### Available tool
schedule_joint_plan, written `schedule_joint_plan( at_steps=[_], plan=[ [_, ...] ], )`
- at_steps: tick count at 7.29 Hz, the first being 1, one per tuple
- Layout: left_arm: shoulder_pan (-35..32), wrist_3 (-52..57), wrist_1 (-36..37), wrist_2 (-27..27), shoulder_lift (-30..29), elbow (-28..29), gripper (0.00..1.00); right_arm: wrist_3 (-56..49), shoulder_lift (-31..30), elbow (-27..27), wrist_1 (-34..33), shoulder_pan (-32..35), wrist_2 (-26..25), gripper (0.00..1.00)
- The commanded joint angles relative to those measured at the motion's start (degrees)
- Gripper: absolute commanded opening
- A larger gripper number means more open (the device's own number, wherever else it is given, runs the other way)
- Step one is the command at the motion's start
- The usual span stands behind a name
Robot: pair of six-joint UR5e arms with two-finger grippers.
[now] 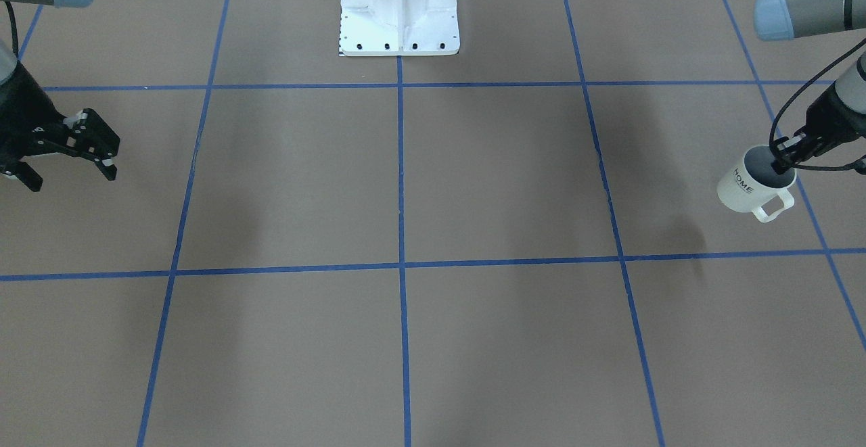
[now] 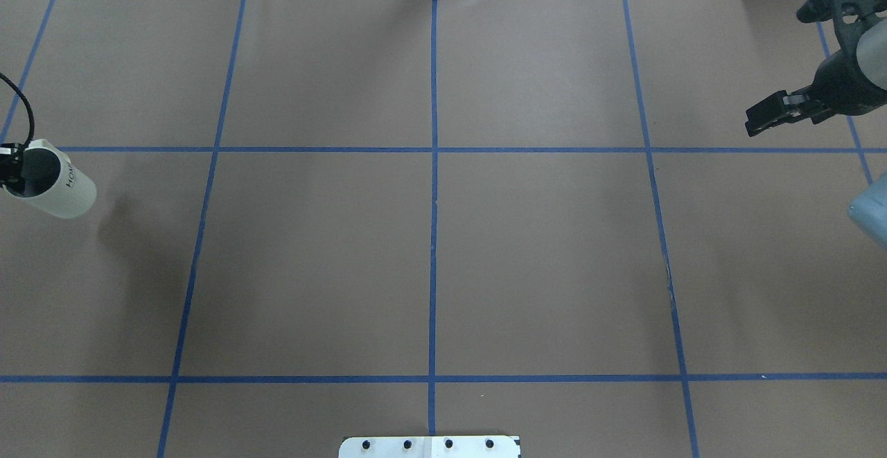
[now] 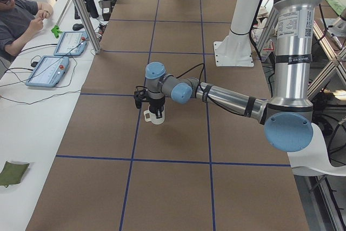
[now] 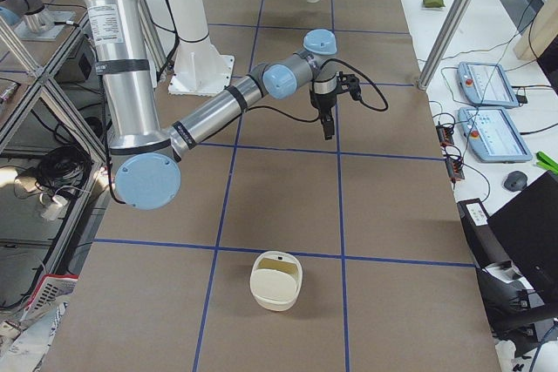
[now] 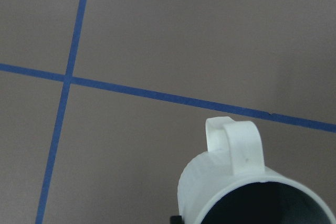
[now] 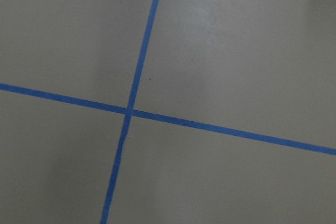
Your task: Left arm hands cup to right arm to dump lemon
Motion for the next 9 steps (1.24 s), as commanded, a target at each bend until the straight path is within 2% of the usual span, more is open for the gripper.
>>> schedule_joint_plan(
  at_steps=[1,2,3,4,6,7,9],
  plan=[
    [4.5,-2.5,-0.3,0.0,0.9,0.0,0.0,-0.5,-0.8,-0.9,0.2,0.1,0.2,1.0],
    [5.4,-2.4,0.0,0.1,1.0,0.5,0.0,-0.5,-0.8,-0.6,0.3,0.1,0.2,1.0],
    [5.4,-1.6,-0.3,0.0,1.9,0.3,0.77,-0.5,-0.9,-0.6,0.2,0.2,0.8,1.0],
    [5.4,-1.5,-0.4,0.3,2.8,-0.6,1.0,-0.5,-0.9,-0.7,0.3,0.3,2.4,1.0],
    [5.2,0.1,0.8,-0.2,2.6,-4.1,1.0,-0.5,-1.5,-0.6,0.2,0.6,2.7,1.0],
    [2.7,6.7,4.5,-0.2,2.0,-4.5,1.0,-0.5,-1.7,-0.7,0.2,0.8,2.8,1.0],
    [-3.0,20.4,13.1,0.1,-4.2,-3.9,1.0,-1.3,-2.5,-1.0,0.1,1.7,2.9,1.0]
  ],
)
